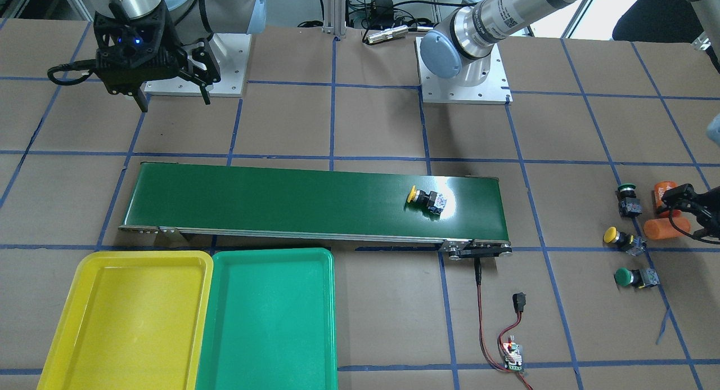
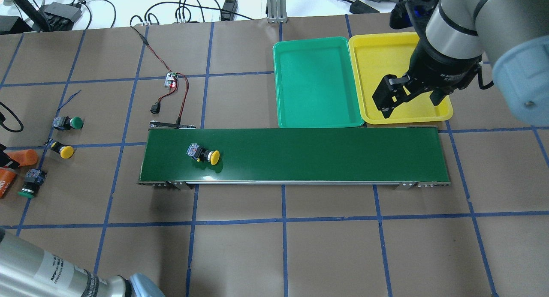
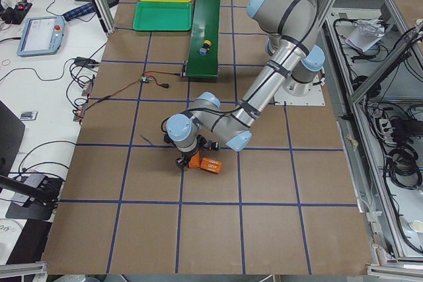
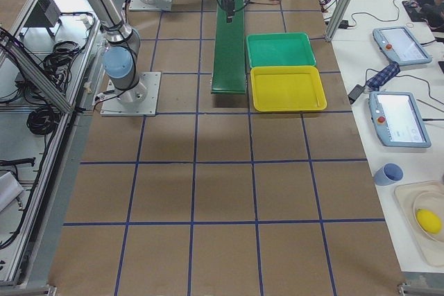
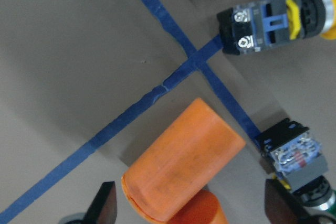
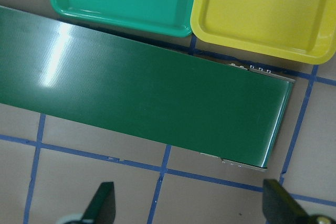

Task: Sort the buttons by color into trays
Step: 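Carry the orange cylinder to the belt while the right gripper moves to the belt end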

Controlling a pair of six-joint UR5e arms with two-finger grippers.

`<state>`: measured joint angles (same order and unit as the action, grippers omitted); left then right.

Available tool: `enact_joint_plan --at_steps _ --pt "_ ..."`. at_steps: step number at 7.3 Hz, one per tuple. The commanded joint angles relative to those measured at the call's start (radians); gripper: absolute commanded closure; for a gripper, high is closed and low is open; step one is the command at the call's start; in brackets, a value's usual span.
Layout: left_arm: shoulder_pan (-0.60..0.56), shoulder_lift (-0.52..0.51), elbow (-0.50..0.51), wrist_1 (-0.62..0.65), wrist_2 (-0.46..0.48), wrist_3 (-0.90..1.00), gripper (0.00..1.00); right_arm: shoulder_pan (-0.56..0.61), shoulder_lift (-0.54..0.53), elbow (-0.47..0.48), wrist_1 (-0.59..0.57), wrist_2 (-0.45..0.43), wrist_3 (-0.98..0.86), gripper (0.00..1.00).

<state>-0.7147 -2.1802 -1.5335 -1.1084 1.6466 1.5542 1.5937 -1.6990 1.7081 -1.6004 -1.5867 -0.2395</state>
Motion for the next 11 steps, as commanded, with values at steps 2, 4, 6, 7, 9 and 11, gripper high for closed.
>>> enact_joint_plan --at_steps 2,4,6,7,9,11 --pt "-0.003 -0.024 -0.001 0.002 -0.005 0.053 0.58 -0.003 -0.018 0.097 -0.074 -0.001 -0.293 0.0" --pt "-0.014 -0.001 -0.016 -0.005 -0.002 0.056 1.0 -0.003 -0.04 0.178 -0.142 -0.004 -0.496 0.0" --pt "-0.031 0.057 -0.002 -0.062 -0.002 0.058 1.0 -0.004 -0.089 0.325 -0.316 0.001 -0.629 0.0" --pt "-0.076 0.125 -0.002 -0.132 -0.008 0.063 1.0 -0.008 -0.093 0.373 -0.382 0.002 -0.712 0.0" --pt "-0.251 0.276 -0.045 -0.272 -0.014 0.063 1.0 -0.024 -0.09 0.448 -0.462 0.008 -0.852 0.0" --pt "-0.423 0.386 -0.184 -0.294 -0.051 0.05 1.0 -0.087 -0.055 0.495 -0.541 0.086 -1.057 0.0"
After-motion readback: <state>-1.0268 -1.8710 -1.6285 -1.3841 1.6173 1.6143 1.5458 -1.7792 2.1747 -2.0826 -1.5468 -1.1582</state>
